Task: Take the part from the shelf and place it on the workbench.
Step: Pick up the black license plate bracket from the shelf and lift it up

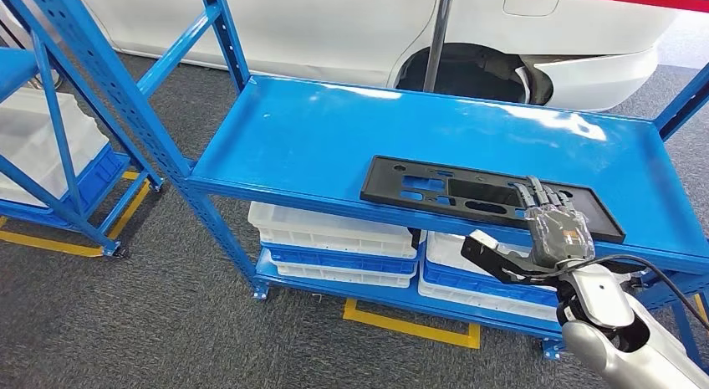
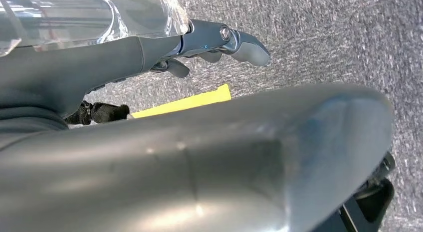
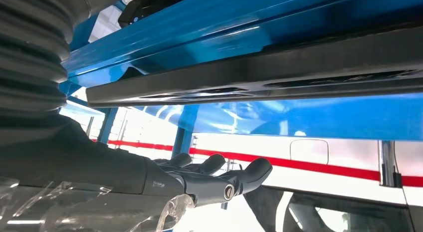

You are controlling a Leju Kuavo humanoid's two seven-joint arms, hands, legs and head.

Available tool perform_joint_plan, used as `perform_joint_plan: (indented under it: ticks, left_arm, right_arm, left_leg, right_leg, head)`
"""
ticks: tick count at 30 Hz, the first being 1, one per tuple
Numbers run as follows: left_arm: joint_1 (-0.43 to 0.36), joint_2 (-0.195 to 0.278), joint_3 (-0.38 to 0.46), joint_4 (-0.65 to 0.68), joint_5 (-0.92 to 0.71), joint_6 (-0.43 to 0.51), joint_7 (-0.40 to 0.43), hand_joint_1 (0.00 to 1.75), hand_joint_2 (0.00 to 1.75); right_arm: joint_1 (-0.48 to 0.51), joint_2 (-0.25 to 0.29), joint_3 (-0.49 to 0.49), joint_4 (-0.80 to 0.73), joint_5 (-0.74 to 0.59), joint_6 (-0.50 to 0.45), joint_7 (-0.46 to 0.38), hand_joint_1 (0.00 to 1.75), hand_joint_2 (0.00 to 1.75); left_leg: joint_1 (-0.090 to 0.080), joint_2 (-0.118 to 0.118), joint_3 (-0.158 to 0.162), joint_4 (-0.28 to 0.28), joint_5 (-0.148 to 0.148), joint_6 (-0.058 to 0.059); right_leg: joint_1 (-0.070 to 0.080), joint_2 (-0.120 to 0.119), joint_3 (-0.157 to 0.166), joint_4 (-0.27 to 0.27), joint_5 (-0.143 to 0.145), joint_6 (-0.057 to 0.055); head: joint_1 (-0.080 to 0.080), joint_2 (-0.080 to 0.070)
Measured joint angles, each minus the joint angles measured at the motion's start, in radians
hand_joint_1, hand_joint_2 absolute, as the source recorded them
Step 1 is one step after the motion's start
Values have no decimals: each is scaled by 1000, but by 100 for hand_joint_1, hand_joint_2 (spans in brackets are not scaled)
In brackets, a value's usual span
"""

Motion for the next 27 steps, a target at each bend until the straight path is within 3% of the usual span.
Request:
perform_joint_plan:
  ticks: [8, 27]
  left_arm:
    - [-19, -15, -4, 0, -20, -8, 4, 0, 0]
    - [-9, -25, -21, 0, -29, -27, 31, 0, 0]
  right_arm:
    - [66, -31, -35, -66, 10, -21, 0, 0, 175]
    - [115, -53, -66, -151, 21, 9, 6, 0, 175]
  left_leg:
    - [0, 0, 0, 0, 0, 0]
    - [0, 0, 0, 0, 0, 0]
  right_leg:
    - [0, 0, 0, 0, 0, 0]
    - [0, 0, 1, 0, 0, 0]
  head:
    - [0, 0]
    - [0, 0]
